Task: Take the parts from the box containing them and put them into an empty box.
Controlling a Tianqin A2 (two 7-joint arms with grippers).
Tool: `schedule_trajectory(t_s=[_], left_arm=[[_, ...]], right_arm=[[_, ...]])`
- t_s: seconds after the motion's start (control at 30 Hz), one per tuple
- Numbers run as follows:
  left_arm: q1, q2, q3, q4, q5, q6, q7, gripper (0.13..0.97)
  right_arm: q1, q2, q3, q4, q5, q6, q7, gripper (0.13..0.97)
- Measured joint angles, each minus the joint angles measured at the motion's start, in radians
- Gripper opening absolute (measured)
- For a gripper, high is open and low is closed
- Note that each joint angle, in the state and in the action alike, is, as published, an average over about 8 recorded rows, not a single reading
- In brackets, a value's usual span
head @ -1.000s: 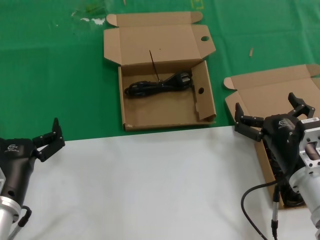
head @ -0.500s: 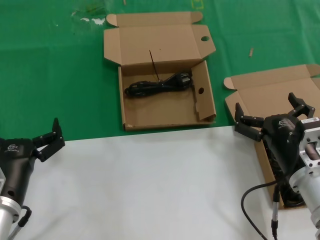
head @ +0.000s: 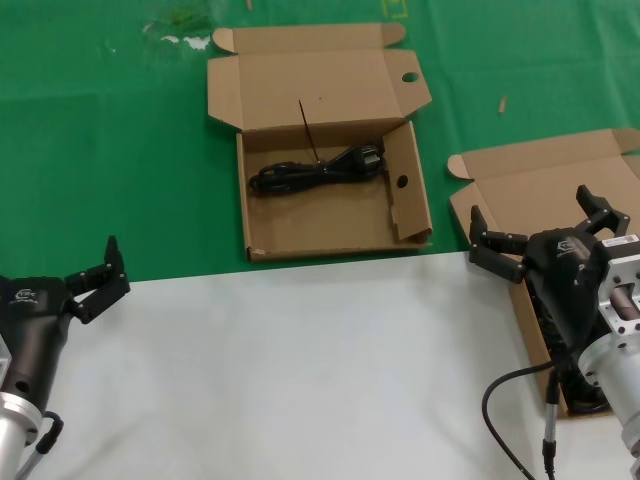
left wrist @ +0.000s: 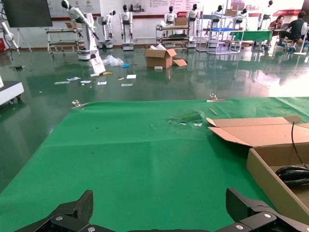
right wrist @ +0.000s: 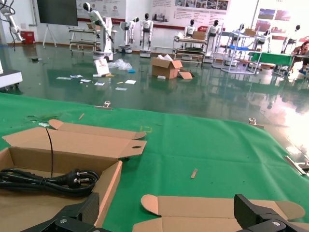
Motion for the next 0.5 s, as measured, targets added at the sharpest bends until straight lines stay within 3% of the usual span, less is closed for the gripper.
schedule_trajectory(t_s=[0.5], left_arm=[[0.000,0.000,0.000,0.000,0.000,0.000,0.000,0.966]], right_arm=[[0.000,0.000,0.000,0.000,0.000,0.000,0.000,0.966]])
